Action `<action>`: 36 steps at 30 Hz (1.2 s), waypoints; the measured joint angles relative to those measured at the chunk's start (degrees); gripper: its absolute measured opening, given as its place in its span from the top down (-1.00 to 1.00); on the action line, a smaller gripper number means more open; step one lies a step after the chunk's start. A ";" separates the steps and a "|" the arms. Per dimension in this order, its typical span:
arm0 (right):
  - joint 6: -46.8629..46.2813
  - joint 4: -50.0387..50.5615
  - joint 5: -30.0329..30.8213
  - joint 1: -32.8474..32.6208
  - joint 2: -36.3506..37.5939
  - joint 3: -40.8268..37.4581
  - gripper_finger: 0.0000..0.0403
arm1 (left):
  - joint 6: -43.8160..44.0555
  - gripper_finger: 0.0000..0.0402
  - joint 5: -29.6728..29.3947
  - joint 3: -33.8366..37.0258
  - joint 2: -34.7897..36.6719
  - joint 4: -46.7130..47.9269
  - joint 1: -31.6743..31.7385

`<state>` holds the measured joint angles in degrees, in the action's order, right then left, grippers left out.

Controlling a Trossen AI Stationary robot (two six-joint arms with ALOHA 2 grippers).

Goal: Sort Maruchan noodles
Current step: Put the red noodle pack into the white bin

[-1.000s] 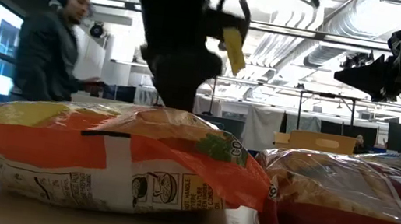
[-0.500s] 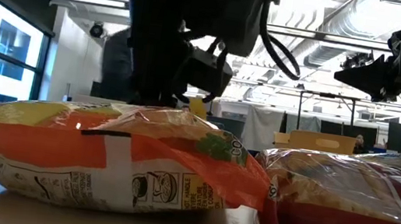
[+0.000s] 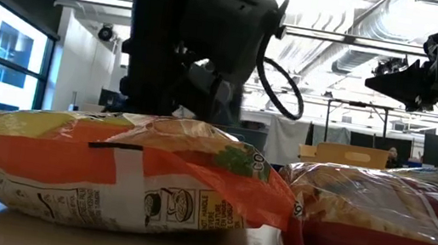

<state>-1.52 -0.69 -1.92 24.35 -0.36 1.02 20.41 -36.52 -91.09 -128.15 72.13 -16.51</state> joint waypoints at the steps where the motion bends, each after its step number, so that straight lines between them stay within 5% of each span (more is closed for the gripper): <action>1: 0.00 0.00 -0.02 0.00 0.00 0.00 0.98 | -0.44 0.96 -0.97 0.04 0.38 0.62 -0.33; 13: 0.00 0.02 -0.02 0.01 0.00 0.00 0.98 | 1.83 1.00 -8.83 0.21 19.04 7.66 0.60; 20: 0.35 0.20 0.00 0.01 0.00 0.00 0.98 | -4.17 1.00 -17.82 0.28 35.29 7.38 6.06; 26: 1.84 0.20 0.00 0.01 0.00 0.00 0.98 | -12.52 1.00 -19.25 3.43 46.04 1.86 15.25; 29: 1.97 0.15 0.00 0.01 0.00 0.00 0.98 | -22.75 1.00 -16.33 10.90 51.51 -9.89 21.43; 36: 1.97 0.15 0.00 -0.01 0.00 0.00 0.98 | -41.44 1.00 4.95 30.29 62.89 -42.98 38.86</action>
<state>0.45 -0.54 -1.91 24.34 -0.36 1.02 -21.03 -31.57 -60.80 -65.26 29.16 22.35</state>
